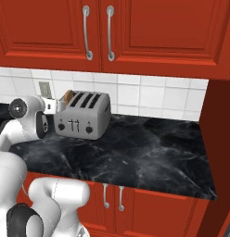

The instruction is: Start the toaster. Once the lever pops up, take the bread to the plate on the dining counter.

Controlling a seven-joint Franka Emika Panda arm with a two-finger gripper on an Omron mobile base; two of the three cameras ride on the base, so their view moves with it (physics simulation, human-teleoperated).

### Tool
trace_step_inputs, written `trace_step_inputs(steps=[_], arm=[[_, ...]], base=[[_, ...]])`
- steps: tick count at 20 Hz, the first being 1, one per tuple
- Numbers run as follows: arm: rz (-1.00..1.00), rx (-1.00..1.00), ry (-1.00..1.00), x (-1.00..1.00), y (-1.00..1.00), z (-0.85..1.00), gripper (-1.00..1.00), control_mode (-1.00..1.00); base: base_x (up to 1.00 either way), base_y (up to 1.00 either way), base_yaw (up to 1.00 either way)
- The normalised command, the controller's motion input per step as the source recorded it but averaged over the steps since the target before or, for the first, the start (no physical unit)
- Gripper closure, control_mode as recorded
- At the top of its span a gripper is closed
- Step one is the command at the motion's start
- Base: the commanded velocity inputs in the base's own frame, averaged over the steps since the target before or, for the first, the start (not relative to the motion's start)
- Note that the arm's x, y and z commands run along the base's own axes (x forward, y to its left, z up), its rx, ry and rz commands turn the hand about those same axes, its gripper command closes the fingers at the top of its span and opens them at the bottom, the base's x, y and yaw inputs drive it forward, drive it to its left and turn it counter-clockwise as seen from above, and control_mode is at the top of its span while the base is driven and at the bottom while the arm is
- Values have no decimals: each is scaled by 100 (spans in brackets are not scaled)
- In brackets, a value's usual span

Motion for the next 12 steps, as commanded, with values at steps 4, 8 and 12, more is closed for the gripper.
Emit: trace_step_inputs(steps=[4, 8, 12], arm=[[0, 0, 0, 0, 0, 0, -100, -100], [1, -1, 0, 0, 8, 0, -100, -100], [0, 0, 0, 0, 0, 0, -100, -100]], base=[[0, 0, 0], [0, 0, 0], [0, 0, 0]])
